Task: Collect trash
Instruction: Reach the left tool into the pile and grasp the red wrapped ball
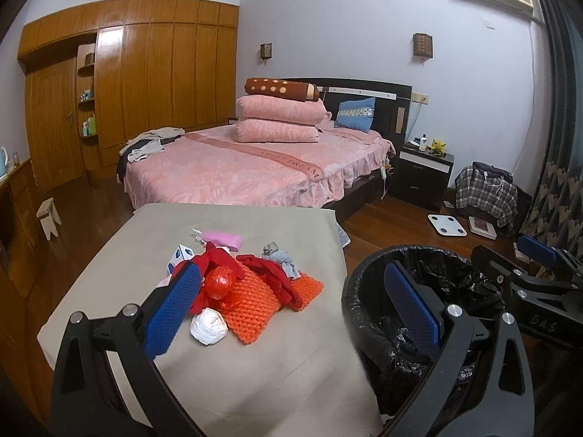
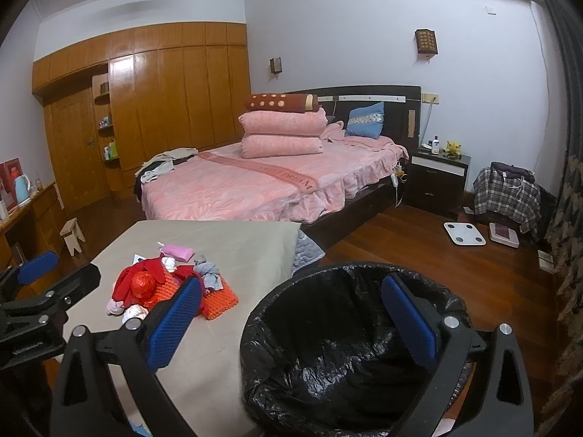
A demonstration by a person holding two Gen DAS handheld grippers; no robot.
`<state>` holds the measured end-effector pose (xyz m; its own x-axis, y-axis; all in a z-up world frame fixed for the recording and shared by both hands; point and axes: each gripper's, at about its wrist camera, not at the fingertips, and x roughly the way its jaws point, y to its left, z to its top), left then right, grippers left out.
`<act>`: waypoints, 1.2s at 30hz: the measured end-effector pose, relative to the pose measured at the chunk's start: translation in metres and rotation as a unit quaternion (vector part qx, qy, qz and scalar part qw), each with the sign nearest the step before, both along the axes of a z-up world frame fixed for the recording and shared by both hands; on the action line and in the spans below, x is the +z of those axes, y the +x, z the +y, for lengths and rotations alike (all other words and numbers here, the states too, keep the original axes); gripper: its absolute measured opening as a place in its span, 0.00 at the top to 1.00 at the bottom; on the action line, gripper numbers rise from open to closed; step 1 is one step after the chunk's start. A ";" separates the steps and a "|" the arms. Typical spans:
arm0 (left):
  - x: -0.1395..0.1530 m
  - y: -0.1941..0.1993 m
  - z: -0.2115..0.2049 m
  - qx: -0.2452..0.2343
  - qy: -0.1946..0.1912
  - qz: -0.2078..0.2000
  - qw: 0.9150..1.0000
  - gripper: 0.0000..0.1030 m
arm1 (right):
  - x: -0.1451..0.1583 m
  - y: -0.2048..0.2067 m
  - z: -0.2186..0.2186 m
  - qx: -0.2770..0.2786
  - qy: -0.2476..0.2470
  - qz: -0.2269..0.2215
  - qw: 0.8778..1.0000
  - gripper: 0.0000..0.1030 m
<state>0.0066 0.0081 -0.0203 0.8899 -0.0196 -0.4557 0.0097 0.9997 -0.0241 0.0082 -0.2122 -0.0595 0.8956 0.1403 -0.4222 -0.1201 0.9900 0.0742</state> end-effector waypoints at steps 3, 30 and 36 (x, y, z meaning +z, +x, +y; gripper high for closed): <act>0.000 0.003 0.003 -0.001 0.002 0.003 1.000 0.05 | -0.003 0.006 0.006 0.004 0.001 0.006 1.000 0.06; -0.059 0.059 0.135 0.116 0.014 0.040 0.992 0.08 | -0.084 0.107 0.130 0.094 -0.030 0.076 0.992 0.24; -0.078 0.091 0.113 0.074 0.011 0.058 0.996 0.23 | -0.091 0.120 0.125 0.077 -0.038 0.085 0.993 0.25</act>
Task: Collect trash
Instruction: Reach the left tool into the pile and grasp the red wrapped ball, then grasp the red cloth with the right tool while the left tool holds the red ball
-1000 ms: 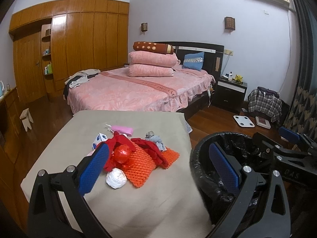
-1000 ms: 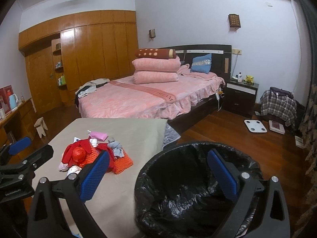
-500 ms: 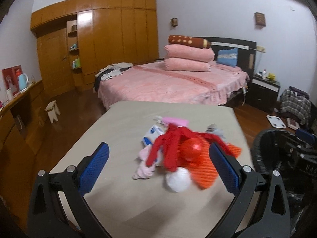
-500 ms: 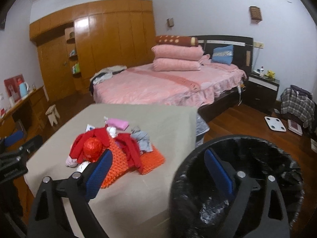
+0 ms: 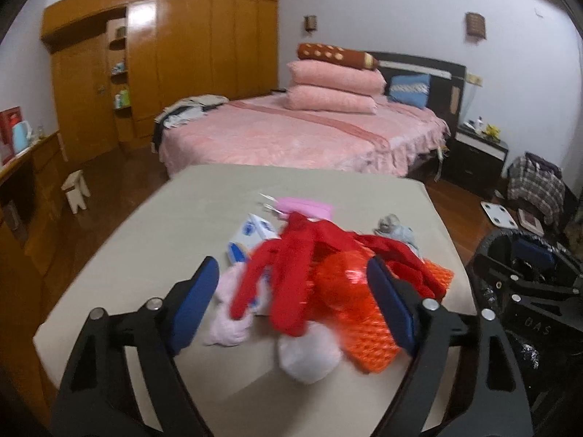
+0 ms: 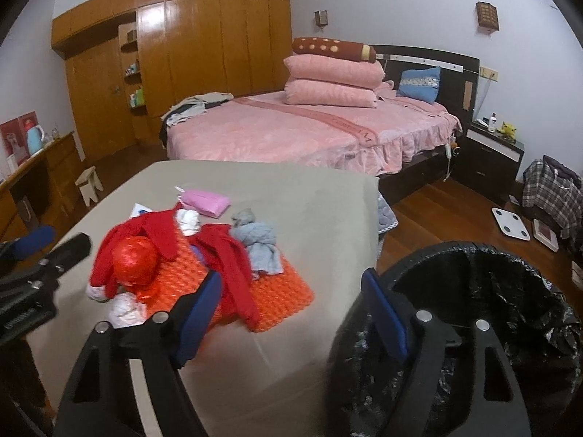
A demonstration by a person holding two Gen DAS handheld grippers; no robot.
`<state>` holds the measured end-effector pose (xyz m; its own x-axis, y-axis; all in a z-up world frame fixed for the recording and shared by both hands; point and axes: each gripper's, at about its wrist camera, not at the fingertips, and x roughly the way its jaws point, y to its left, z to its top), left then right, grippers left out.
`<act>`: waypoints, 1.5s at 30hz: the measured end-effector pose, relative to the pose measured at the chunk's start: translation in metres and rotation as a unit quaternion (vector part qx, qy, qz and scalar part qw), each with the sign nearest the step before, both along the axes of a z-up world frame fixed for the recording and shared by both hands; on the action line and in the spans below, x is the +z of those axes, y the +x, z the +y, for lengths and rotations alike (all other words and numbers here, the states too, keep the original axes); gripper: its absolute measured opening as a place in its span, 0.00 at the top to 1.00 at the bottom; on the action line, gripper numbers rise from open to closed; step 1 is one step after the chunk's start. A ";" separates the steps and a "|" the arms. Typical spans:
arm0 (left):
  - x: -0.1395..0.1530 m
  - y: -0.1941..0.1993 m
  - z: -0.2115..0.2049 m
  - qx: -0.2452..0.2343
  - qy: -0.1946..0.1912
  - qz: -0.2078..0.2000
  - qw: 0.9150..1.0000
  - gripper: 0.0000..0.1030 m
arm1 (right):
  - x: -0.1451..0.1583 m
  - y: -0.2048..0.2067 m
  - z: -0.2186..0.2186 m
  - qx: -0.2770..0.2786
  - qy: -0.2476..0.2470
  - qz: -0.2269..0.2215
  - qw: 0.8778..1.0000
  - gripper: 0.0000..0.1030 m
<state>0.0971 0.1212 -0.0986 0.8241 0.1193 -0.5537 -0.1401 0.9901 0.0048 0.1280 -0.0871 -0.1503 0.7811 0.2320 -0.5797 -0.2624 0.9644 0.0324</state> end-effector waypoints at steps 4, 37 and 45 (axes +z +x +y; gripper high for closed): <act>-0.014 0.016 -0.013 -0.023 -0.005 0.010 1.000 0.23 | -0.002 0.007 -0.008 -0.009 -0.003 0.005 1.000 0.25; 0.030 -0.015 0.055 0.034 -0.063 -0.033 0.997 0.62 | 0.012 0.029 0.071 0.077 0.013 -0.008 0.997 0.25; 0.014 -0.010 0.082 0.072 -0.031 -0.012 0.997 0.62 | 0.007 0.047 0.113 0.107 0.011 0.003 0.994 0.25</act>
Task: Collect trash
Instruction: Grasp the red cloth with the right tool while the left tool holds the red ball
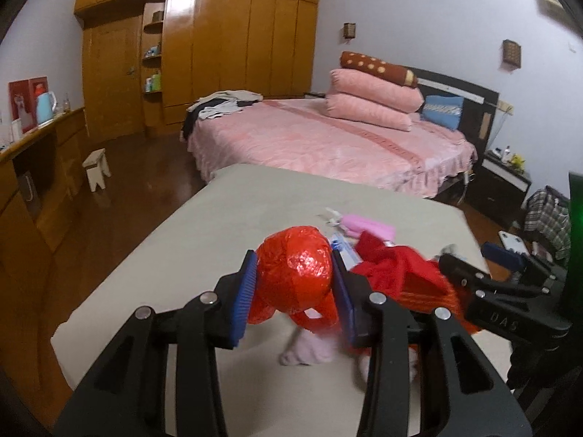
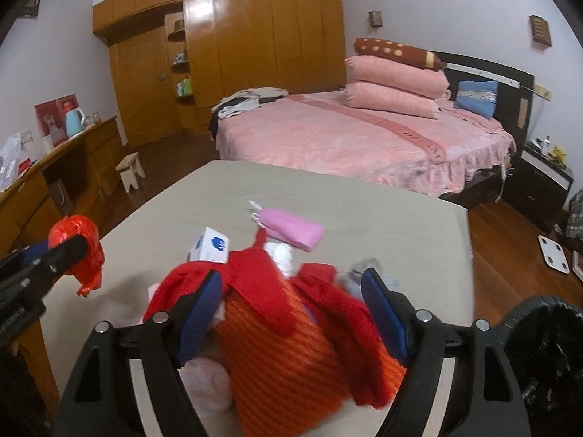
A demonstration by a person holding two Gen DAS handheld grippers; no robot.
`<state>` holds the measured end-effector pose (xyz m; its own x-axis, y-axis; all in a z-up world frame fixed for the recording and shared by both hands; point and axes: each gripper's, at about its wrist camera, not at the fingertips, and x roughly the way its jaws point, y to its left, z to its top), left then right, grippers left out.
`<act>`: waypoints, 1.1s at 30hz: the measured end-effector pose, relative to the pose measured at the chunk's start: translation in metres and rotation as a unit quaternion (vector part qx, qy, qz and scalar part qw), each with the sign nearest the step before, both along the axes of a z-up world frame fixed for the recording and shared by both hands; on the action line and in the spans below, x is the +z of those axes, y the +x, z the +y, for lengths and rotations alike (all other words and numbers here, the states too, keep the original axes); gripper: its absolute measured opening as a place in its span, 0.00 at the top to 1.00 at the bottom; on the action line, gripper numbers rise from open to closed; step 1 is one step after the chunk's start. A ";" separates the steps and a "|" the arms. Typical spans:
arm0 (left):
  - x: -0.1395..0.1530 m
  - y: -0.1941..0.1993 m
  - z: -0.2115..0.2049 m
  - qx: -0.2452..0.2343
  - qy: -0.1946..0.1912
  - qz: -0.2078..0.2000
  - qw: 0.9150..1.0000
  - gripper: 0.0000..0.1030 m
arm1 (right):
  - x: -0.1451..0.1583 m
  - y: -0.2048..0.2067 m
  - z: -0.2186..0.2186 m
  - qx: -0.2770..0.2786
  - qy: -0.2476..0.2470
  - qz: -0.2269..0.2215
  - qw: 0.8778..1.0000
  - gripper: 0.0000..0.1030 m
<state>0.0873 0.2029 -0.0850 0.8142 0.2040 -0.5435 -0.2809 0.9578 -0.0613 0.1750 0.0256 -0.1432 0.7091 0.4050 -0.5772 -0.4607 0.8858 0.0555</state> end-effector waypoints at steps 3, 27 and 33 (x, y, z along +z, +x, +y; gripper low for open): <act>-0.003 0.004 0.006 0.004 0.006 0.005 1.000 0.62 | -0.002 0.002 0.015 0.010 -0.008 0.003 1.000 0.25; 0.024 -0.010 -0.006 -0.011 0.007 -0.023 1.000 0.62 | 0.042 -0.013 0.015 0.114 0.062 0.002 0.992 0.89; 0.043 -0.013 -0.029 -0.031 0.010 -0.039 0.999 0.62 | 0.072 -0.032 -0.021 0.094 0.082 -0.030 0.992 0.89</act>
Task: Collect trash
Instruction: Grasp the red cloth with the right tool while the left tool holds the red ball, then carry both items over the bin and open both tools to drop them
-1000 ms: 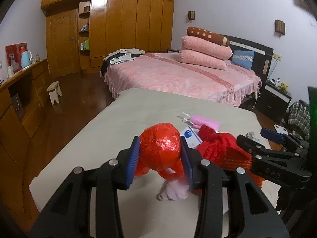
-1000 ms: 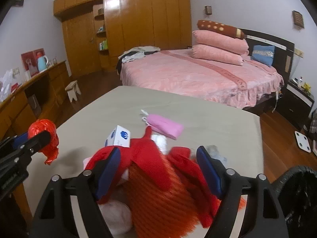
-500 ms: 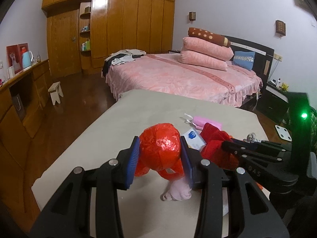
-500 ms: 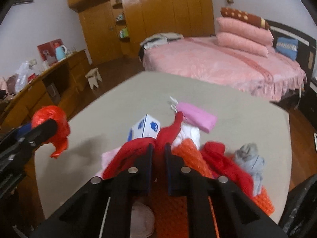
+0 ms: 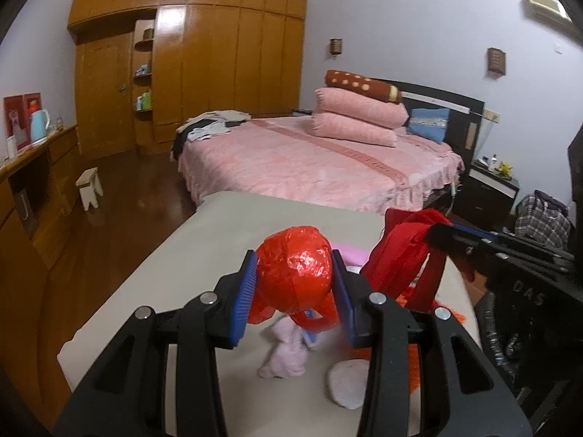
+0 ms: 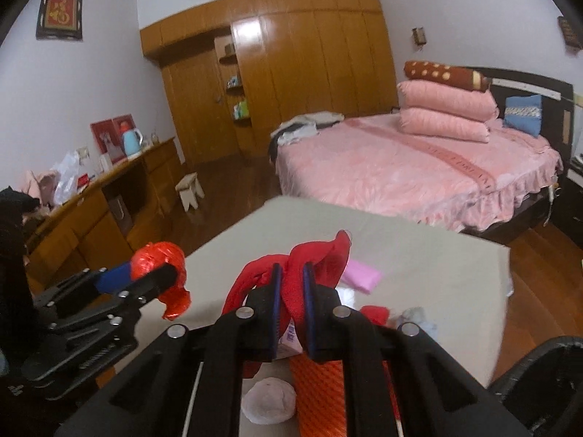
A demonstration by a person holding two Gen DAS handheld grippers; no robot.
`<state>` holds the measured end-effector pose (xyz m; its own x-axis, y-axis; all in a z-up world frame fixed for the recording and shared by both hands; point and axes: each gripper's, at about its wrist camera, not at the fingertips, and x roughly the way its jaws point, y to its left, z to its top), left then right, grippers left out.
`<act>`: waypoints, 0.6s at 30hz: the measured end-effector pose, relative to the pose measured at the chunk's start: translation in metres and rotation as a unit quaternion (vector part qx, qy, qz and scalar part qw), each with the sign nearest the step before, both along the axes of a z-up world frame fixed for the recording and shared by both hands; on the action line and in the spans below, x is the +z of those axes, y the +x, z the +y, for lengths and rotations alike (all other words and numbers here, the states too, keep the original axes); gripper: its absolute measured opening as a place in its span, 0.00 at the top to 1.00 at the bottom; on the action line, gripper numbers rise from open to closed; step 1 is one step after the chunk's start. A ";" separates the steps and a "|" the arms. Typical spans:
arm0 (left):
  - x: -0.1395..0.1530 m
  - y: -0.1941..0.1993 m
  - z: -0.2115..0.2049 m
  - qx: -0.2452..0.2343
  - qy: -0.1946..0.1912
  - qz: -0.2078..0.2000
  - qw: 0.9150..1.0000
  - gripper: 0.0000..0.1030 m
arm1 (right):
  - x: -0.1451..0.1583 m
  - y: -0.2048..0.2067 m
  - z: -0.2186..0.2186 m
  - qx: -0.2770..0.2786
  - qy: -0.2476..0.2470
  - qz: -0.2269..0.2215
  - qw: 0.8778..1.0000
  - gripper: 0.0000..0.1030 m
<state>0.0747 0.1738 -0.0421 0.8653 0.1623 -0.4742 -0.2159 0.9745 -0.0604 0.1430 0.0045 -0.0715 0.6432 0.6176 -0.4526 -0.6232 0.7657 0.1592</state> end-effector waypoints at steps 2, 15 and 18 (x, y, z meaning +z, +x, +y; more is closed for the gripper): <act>0.003 0.002 -0.012 -0.012 0.000 -0.002 1.000 0.62 | 0.007 -0.008 -0.013 -0.009 0.002 -0.008 1.000 0.89; -0.004 0.014 -0.121 -0.138 -0.016 0.002 0.990 0.62 | 0.015 -0.036 -0.132 -0.114 -0.010 -0.010 0.993 0.89; -0.009 0.018 -0.149 -0.170 -0.017 0.004 0.985 0.62 | 0.011 -0.043 -0.162 -0.144 -0.019 -0.008 0.989 0.89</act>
